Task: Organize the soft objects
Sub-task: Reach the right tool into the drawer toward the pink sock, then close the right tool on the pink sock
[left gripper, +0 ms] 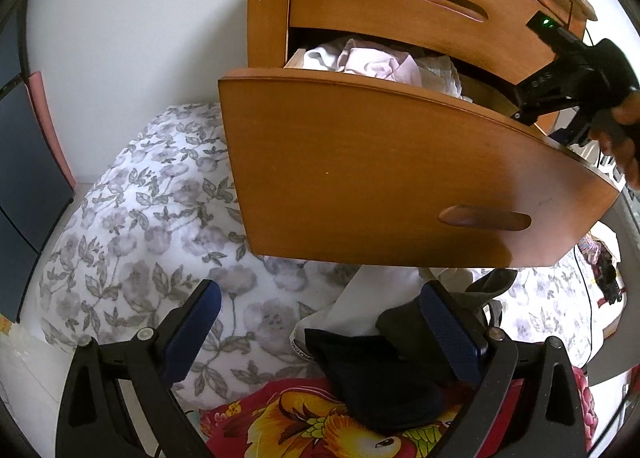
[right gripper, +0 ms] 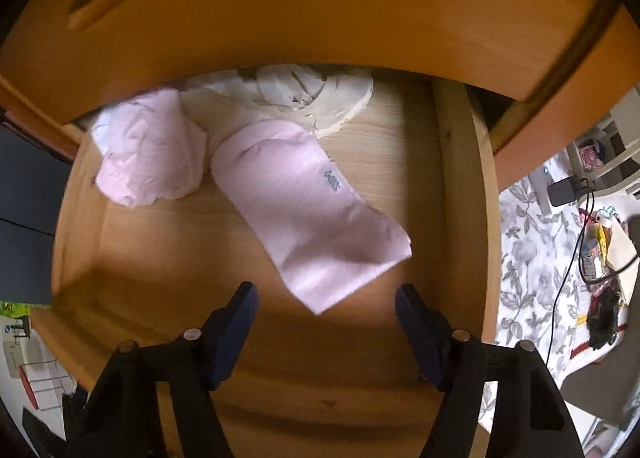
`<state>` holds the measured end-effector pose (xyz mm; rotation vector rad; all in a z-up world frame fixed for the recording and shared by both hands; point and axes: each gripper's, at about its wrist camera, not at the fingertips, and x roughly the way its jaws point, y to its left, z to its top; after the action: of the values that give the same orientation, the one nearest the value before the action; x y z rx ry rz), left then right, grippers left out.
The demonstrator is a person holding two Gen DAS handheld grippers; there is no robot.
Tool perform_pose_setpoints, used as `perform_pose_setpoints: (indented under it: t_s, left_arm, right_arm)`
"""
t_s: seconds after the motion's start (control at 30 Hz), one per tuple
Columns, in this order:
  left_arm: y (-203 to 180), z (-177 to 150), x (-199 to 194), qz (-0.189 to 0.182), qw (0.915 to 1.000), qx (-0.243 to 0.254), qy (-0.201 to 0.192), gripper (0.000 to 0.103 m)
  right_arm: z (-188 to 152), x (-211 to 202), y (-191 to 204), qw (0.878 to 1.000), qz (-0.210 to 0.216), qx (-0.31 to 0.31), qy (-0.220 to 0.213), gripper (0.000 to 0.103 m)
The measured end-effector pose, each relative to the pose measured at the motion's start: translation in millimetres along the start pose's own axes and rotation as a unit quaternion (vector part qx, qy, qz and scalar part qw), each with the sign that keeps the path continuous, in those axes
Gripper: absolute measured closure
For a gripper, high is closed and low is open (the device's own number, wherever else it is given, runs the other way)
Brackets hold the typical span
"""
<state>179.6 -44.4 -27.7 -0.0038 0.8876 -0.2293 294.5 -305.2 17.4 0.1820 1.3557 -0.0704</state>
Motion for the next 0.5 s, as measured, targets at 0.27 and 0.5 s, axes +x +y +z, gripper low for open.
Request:
perform_pose_setpoints:
  t_s: [0.27, 0.5]
  left_arm:
    - [2, 0, 6, -0.006, 0.9999, -0.006, 0.011, 0.003]
    - [1, 0, 8, -0.006, 0.9998, -0.005, 0.017, 0.003]
  right_arm:
    - [19, 19, -14, 0.999, -0.013, 0.045, 0.021, 0.044]
    - [24, 26, -26, 0.997, -0.014, 0.072, 0.027, 0.053]
